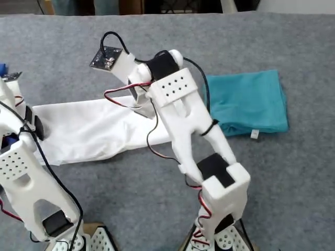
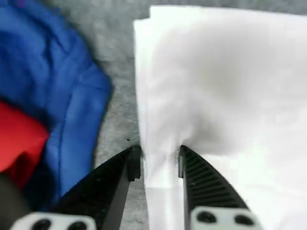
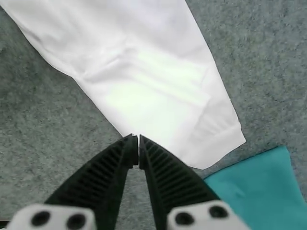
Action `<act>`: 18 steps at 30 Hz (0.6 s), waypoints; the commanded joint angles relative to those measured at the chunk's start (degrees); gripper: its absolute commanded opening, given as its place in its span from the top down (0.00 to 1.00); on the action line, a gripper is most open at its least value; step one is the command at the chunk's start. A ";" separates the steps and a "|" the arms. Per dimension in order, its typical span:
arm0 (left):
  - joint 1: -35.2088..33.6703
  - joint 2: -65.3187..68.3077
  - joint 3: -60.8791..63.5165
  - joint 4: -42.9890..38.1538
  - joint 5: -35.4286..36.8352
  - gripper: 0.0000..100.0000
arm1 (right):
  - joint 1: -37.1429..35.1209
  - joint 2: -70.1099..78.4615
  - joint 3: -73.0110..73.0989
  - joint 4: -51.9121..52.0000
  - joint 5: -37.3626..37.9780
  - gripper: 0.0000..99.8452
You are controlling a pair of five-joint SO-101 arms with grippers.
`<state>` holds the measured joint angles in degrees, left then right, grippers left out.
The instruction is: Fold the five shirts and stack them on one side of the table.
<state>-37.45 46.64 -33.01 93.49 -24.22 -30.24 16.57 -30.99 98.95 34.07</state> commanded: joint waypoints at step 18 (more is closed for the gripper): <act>4.35 10.11 -11.65 6.42 1.76 0.97 | 1.76 -16.75 -0.57 -0.44 2.20 0.99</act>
<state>-34.20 56.22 -43.21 99.91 -23.78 -29.89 3.74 -30.99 98.95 34.42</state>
